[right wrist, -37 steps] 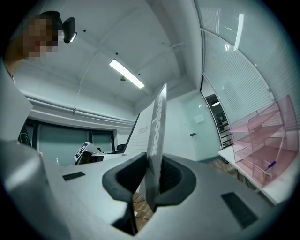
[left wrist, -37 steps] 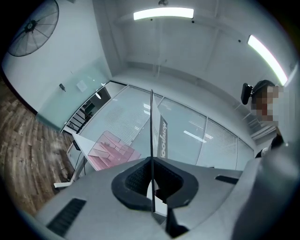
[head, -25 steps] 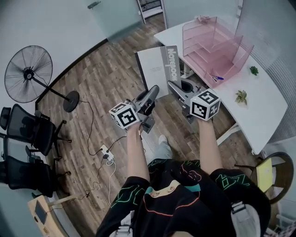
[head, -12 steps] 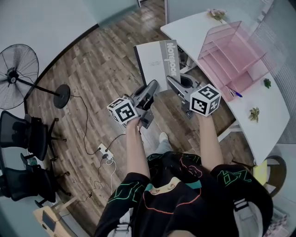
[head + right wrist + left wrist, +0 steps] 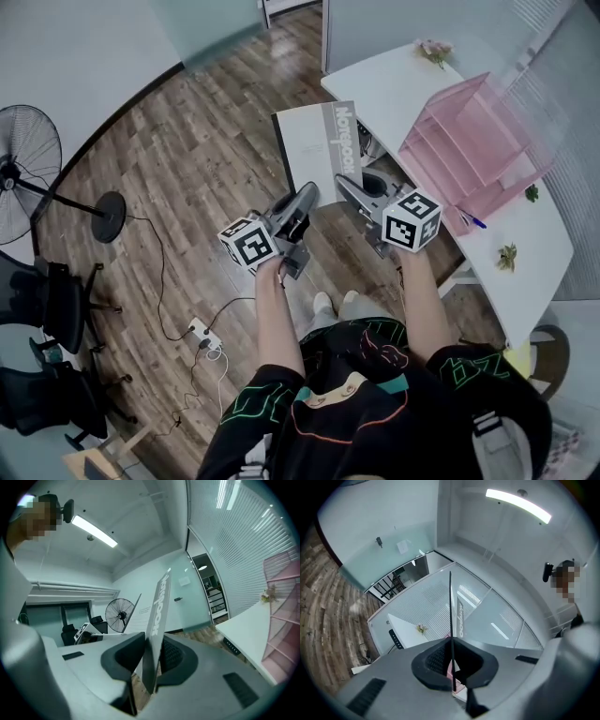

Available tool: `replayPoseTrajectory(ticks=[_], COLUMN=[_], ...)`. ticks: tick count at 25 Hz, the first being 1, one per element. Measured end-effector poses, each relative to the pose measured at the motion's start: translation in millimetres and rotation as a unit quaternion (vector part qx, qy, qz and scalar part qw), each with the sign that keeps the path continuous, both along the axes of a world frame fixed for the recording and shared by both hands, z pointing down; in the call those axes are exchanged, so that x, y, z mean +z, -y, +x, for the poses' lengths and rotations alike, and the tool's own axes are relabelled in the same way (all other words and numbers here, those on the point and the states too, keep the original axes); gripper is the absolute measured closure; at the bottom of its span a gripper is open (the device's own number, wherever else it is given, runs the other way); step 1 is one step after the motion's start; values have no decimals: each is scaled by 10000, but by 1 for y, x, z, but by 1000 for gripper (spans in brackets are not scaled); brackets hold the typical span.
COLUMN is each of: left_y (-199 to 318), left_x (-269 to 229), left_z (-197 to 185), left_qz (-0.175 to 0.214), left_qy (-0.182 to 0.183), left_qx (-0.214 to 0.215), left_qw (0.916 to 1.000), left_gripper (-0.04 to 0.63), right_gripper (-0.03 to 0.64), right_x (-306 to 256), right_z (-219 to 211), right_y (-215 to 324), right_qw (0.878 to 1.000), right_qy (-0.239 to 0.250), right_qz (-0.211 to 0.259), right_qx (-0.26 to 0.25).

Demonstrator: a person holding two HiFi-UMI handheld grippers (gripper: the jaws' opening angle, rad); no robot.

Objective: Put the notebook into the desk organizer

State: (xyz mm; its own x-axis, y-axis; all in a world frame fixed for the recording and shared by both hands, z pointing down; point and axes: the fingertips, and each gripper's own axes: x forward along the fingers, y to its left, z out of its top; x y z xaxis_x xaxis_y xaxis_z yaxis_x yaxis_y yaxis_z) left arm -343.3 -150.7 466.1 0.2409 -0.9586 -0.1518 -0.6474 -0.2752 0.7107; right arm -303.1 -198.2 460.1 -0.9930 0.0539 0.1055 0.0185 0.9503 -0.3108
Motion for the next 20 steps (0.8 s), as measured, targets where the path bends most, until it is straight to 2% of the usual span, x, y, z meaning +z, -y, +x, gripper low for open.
replayPoseTrajectory(ticks=[7, 13, 20], left_y=[5, 28, 42], left_x=[-12, 0, 0], left_z=[-5, 22, 45], left_qz=[-161, -363, -516], left_qy=[-122, -279, -475], left_qx=[364, 872, 1494], left_qw=[9991, 9951, 9863], left_gripper=[594, 594, 594], right_gripper=[558, 558, 555], right_x=[-11, 2, 3], right_z=[-1, 30, 56], right_y=[3, 22, 31], right_qw=[9992, 9955, 9866], right_qy=[-90, -219, -387], right_qz=[-201, -389, -551], right_qx=[324, 834, 1485])
